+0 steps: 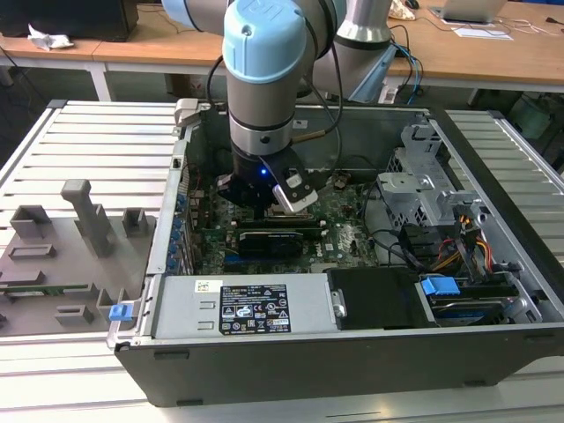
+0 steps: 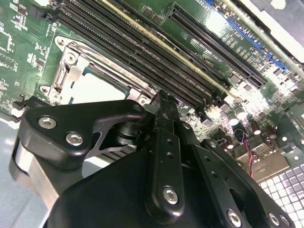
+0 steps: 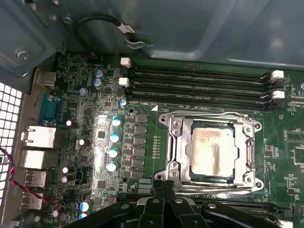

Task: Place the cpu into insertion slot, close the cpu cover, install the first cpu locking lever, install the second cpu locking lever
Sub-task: 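Install the second cpu locking lever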

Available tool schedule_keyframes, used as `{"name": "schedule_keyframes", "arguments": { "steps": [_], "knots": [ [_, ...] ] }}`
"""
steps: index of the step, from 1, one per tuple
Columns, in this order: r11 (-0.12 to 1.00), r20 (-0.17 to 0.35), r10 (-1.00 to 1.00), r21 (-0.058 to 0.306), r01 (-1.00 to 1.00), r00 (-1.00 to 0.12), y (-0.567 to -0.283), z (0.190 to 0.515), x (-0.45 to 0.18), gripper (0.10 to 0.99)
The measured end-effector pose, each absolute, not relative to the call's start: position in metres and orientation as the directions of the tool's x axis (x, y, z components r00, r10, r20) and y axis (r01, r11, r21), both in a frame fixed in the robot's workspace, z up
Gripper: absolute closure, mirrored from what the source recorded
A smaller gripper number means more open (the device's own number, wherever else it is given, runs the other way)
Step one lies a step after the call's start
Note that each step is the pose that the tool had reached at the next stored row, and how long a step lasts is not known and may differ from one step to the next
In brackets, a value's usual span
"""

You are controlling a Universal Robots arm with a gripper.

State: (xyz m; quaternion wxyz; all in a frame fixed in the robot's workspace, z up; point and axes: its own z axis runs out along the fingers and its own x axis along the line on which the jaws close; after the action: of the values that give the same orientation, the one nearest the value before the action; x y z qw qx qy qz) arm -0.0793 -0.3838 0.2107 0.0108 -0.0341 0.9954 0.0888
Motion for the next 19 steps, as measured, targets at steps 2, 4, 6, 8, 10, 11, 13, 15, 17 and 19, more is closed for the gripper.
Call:
{"name": "schedule_keyframes", "arguments": {
  "steps": [2, 4, 6, 8, 10, 11, 13, 15, 17, 19],
  "knots": [
    [0.981, -0.028, -0.066, 0.18, -0.07, -0.997, -0.3838, 0.2102, -0.0793, 0.98],
    [0.981, -0.028, -0.066, 0.183, -0.07, -0.997, -0.3839, 0.2099, -0.0793, 0.98],
    [0.981, -0.028, -0.066, 0.183, -0.07, -0.997, -0.3839, 0.209, -0.0793, 0.98],
    [0.981, -0.028, -0.066, 0.183, -0.07, -0.997, -0.3839, 0.2083, -0.0793, 0.98],
    [0.981, -0.028, -0.066, 0.183, -0.07, -0.997, -0.3839, 0.208, -0.0793, 0.98],
    [0.981, -0.028, -0.066, 0.183, -0.07, -0.997, -0.3836, 0.2074, -0.0792, 0.98],
    [0.981, -0.028, -0.066, 0.183, -0.07, -0.997, -0.3825, 0.2069, -0.0793, 0.98],
    [0.981, -0.028, -0.066, 0.183, -0.07, -0.997, -0.3812, 0.206, -0.0793, 0.98],
    [0.981, -0.028, -0.066, 0.183, -0.07, -0.997, -0.3802, 0.2047, -0.0793, 0.98],
    [0.98, -0.028, -0.066, 0.185, -0.07, -0.997, -0.3796, 0.2031, -0.0793, 0.98]
  ]
}}
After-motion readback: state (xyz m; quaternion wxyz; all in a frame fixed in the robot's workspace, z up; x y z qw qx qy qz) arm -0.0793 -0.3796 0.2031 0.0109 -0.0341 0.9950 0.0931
